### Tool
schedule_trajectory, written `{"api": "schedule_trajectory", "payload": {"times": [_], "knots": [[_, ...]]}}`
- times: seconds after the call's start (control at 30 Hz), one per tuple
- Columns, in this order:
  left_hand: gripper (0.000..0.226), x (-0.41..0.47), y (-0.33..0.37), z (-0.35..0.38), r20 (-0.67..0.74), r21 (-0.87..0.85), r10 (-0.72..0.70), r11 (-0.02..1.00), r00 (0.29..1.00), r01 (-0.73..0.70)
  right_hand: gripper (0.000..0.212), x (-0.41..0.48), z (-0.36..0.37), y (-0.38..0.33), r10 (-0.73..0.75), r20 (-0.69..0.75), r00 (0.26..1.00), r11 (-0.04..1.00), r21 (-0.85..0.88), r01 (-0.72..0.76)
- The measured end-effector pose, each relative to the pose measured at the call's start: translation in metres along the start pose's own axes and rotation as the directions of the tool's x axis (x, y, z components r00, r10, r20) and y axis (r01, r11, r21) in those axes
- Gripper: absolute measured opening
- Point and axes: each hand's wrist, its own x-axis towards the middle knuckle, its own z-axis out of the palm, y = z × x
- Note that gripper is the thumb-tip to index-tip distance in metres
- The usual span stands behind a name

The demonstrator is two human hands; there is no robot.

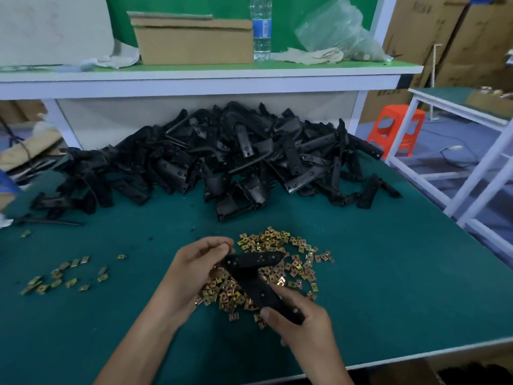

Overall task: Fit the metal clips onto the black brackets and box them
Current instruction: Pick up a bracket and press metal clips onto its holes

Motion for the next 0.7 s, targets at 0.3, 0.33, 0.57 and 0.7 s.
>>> {"api": "schedule_trajectory", "payload": {"times": [0.3,0.33,0.57,0.7], "knots": [[0.023,-0.004,-0.009,0.0,-0.033,0.216,0.094,0.973,0.995,-0.085,0.051,-0.001,0.004,0.006,-0.07,-0.064,0.996,0.993,-0.101,0.063],[0.024,-0.004,-0.008,-0.001,-0.034,0.219,0.096,0.972,0.995,-0.087,0.051,-0.001,0.004,0.006,-0.071,-0.068,0.995,0.993,-0.101,0.064],[0.018,-0.008,-0.008,-0.006,0.021,0.324,0.126,0.938,0.992,-0.126,0.051,-0.003,0.006,0.003,-0.071,-0.059,0.996,0.994,-0.087,0.066],[0.019,-0.009,-0.008,-0.009,0.03,0.327,0.115,0.937,0.993,-0.118,0.045,-0.004,0.005,0.004,-0.045,-0.045,0.998,0.998,-0.045,0.043]]}}
